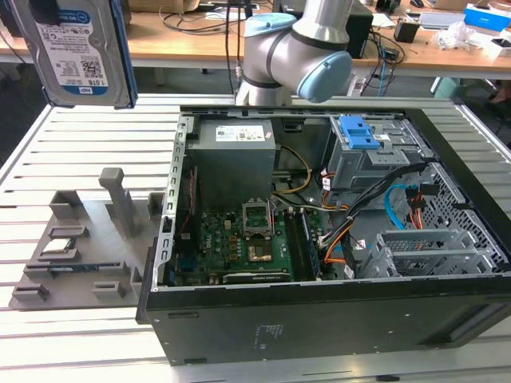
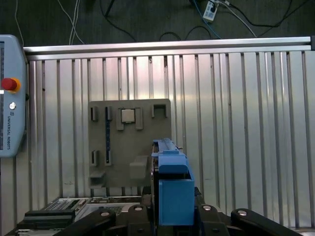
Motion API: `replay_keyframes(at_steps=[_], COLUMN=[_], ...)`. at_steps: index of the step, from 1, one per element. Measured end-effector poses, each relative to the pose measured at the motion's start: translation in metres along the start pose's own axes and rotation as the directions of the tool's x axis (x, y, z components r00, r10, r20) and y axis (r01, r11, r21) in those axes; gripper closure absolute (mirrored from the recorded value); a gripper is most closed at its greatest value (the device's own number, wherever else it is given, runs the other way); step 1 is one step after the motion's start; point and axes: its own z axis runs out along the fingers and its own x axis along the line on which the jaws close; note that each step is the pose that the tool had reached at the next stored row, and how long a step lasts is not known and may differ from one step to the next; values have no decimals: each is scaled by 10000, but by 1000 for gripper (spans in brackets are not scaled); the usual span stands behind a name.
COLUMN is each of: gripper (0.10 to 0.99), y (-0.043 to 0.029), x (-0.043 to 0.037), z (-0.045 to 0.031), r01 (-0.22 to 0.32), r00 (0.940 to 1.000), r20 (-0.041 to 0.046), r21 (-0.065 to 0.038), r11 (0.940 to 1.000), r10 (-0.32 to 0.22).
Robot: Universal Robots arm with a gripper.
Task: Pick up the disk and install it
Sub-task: 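Pick up the disk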
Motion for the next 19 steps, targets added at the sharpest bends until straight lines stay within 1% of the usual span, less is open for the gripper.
replay_keyframes(at_steps=[3, 4, 6, 7, 9, 10, 11, 13, 15, 17, 19], gripper=[722, 722, 722, 722, 722, 722, 722, 722, 722, 722, 722], y=[-69, -117, -176, -227, -298, -323, -364, -407, -476, -528, -604], x=[-3, -4, -6, -8, -11, -11, -13, -14, -17, -19, -21], z=[-3, -6, -9, -11, -14, -16, -18, -20, -22, -25, -29], r01=[-1, -1, -1, 0, -1, -1, -1, 0, 0, -1, 0], r00=[10000, 10000, 10000, 10000, 10000, 10000, 10000, 10000, 10000, 10000, 10000], r20=[-1, -1, -1, 0, -1, -1, -1, -1, 1, 0, -1], r21=[-1, -2, -1, 0, -1, -1, -1, -1, -1, -1, -1], r11=[10000, 10000, 10000, 10000, 10000, 10000, 10000, 10000, 10000, 10000, 10000], r10=[1, 1, 1, 0, 1, 1, 1, 0, 0, 1, 0])
